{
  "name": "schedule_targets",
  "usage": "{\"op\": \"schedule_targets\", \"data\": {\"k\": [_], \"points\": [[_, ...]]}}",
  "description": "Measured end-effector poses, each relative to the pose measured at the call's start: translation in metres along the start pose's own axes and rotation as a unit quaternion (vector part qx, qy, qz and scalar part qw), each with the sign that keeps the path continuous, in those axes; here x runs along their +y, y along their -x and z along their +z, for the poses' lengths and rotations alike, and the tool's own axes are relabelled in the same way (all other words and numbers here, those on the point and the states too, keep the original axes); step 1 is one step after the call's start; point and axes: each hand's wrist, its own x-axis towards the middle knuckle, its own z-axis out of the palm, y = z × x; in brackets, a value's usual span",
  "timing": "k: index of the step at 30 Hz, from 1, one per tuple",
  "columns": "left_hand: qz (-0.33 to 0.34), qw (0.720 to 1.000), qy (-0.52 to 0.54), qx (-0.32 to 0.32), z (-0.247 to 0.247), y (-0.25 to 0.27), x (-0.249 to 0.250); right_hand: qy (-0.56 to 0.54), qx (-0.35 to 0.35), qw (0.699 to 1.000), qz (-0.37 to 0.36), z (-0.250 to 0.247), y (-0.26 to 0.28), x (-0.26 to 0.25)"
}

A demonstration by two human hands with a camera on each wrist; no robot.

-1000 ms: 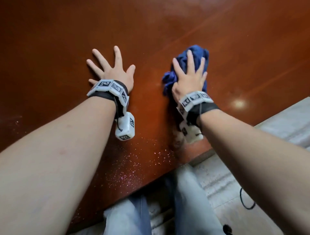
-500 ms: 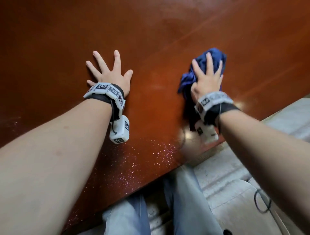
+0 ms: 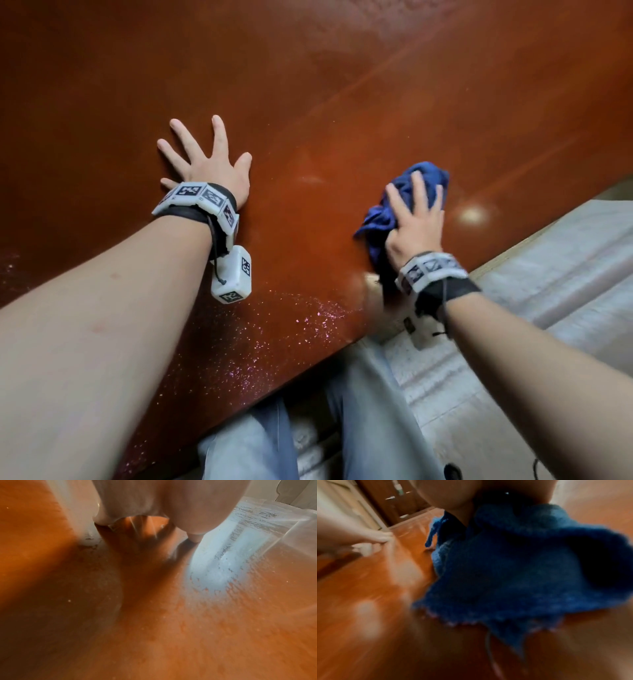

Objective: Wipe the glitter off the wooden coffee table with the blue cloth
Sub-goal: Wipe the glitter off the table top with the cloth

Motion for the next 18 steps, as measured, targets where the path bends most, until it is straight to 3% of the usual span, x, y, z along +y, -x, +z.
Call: {"op": "schedule_targets", "data": {"k": [3,6,8,11,14,18], "points": [[0.002,1.0,0.005,-0.002,-0.001,-0.001,0.0,-0.002,0.052,0.998,0.042,-0.024,-0.045,-0.004],[0.007,1.0,0.012,-0.005,-0.002,-0.001,-0.001,0.006,0.044,0.999,0.029,-0.032,-0.092,-0.049],[0.014,1.0,0.012,-0.005,-0.002,-0.002,-0.005,0.015,0.025,0.999,-0.028,-0.024,-0.101,-0.089],[0.027,1.0,0.011,-0.004,-0.002,-0.005,-0.013,0.043,-0.028,0.986,-0.159,0.007,-0.063,-0.128],[0.039,0.999,0.006,-0.005,-0.002,-0.006,-0.017,0.044,-0.088,0.969,-0.225,0.03,-0.006,-0.109],[0.049,0.999,0.006,-0.001,-0.001,-0.007,-0.02,0.056,-0.053,0.987,-0.142,0.011,-0.018,-0.055]]}}
